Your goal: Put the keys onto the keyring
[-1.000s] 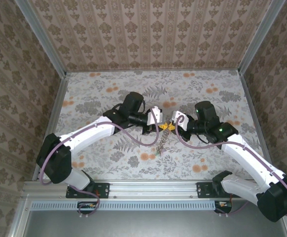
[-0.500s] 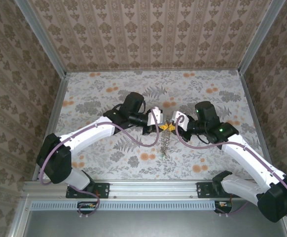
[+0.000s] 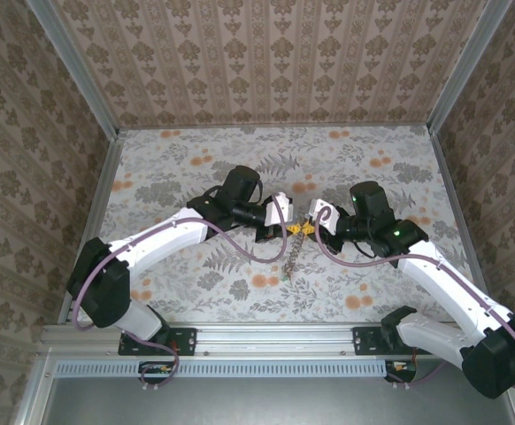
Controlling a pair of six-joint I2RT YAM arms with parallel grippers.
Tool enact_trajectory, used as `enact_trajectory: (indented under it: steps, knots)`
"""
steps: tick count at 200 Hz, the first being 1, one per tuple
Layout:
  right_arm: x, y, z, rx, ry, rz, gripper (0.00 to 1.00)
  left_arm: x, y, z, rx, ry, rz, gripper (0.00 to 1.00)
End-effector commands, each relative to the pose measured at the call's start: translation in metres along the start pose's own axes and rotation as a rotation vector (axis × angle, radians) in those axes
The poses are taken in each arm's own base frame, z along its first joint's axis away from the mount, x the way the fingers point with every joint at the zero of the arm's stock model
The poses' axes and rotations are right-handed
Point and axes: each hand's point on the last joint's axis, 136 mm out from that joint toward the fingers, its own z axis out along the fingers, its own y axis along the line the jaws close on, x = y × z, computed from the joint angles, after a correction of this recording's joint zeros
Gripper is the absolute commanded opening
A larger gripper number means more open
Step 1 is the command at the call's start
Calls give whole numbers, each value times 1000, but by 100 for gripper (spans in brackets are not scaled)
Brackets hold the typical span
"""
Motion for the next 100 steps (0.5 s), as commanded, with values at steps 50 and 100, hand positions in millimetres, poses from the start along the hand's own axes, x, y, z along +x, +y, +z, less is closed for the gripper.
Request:
enact_trajectory:
  steps: [50,100]
  knots:
    - [-20,-6,-6,18,-112,-23,10,-27,-4,-12,34,-183,15,0]
    - [-22,-6,-1,-28,-163,30,11,-36,-8,-17,70,-296,16,0]
